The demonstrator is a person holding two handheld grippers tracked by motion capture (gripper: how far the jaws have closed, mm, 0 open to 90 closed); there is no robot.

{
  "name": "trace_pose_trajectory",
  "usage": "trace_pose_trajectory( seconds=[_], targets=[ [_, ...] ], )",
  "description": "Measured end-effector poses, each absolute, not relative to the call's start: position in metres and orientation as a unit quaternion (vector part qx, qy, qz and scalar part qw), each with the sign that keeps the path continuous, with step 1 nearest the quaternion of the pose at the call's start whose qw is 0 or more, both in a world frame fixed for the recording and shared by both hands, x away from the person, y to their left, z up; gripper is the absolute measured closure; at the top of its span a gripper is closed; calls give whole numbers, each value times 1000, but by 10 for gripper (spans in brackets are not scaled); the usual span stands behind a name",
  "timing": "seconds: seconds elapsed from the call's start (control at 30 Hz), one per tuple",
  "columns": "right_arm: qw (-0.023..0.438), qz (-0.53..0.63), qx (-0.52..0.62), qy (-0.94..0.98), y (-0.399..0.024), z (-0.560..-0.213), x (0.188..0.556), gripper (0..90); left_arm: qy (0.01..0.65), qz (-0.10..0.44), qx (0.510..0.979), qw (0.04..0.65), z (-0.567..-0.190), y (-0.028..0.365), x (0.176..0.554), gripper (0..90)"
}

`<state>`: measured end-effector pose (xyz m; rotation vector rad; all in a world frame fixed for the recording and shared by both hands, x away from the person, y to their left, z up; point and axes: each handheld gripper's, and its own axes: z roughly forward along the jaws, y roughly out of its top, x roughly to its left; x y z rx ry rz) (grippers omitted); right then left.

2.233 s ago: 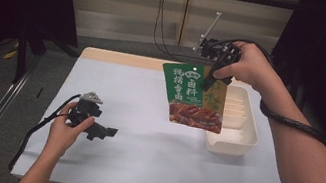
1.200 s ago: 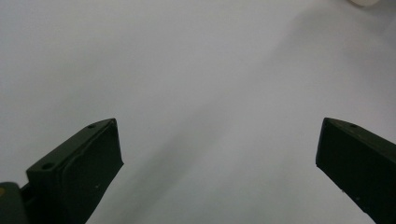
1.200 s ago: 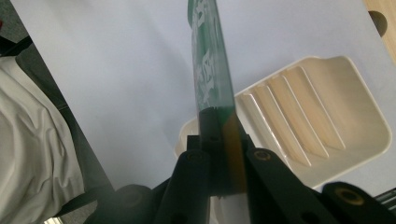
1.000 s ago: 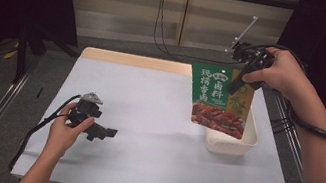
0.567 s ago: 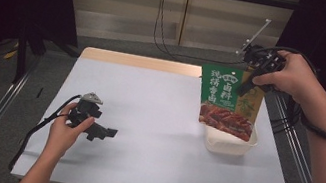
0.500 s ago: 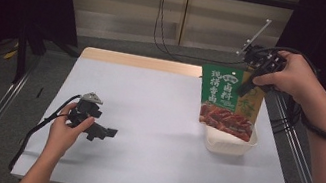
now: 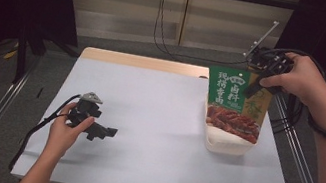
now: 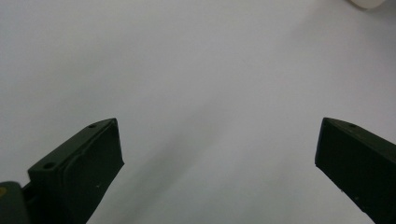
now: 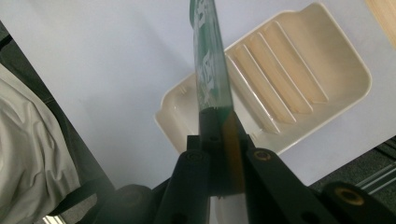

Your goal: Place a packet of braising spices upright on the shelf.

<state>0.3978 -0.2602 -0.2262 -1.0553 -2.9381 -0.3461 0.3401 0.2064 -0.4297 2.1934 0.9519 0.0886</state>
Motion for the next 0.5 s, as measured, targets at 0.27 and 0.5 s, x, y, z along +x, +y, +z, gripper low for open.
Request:
trace_pose_trajectory(
  seconds=[0.27, 0.5],
  targets=[
    [-5, -115, -345, -932, -266, -226, 398, 900, 372, 37, 851, 369, -430, 206, 340, 5],
    [-2, -112, -345, -932, -265, -230, 401, 900, 373, 36, 852, 367, -431, 205, 340, 5]
  ],
)
